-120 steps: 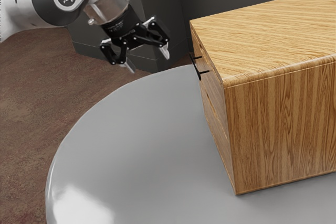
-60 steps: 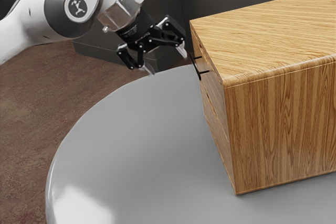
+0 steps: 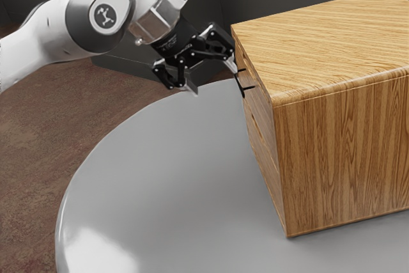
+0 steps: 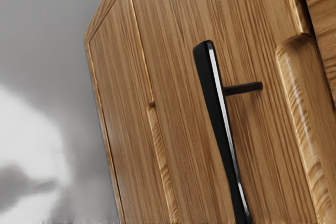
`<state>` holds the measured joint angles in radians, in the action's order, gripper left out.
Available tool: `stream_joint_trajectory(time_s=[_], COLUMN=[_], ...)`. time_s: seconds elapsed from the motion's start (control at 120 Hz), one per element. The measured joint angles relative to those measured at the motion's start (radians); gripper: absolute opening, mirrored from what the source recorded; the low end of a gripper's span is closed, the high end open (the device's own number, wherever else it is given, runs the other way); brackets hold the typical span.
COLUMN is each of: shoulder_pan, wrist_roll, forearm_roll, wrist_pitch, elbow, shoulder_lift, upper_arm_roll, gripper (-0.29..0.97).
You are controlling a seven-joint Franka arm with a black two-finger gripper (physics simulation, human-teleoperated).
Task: Pull the drawer handle with one arm to open the drawer
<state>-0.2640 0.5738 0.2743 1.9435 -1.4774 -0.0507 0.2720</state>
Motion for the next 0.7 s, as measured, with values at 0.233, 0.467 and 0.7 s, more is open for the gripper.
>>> stream_joint_trajectory(time_s=[0.233,0.467,0.7], shoulder_pan=[-0.002,0.005,0.001], wrist_roll=[0.002,0.003,0.003], forearm_roll=[0.002,0.005,0.017], wrist_pitch=[0.004,0.006,0.011], elbow=[0.0,0.001,0.005], shoulder_lift=[-0.008,-0.019,-0.033], upper_arm_roll=[-0.001,-0.001,-0.001], gripper=[0.68,0.68,0.68])
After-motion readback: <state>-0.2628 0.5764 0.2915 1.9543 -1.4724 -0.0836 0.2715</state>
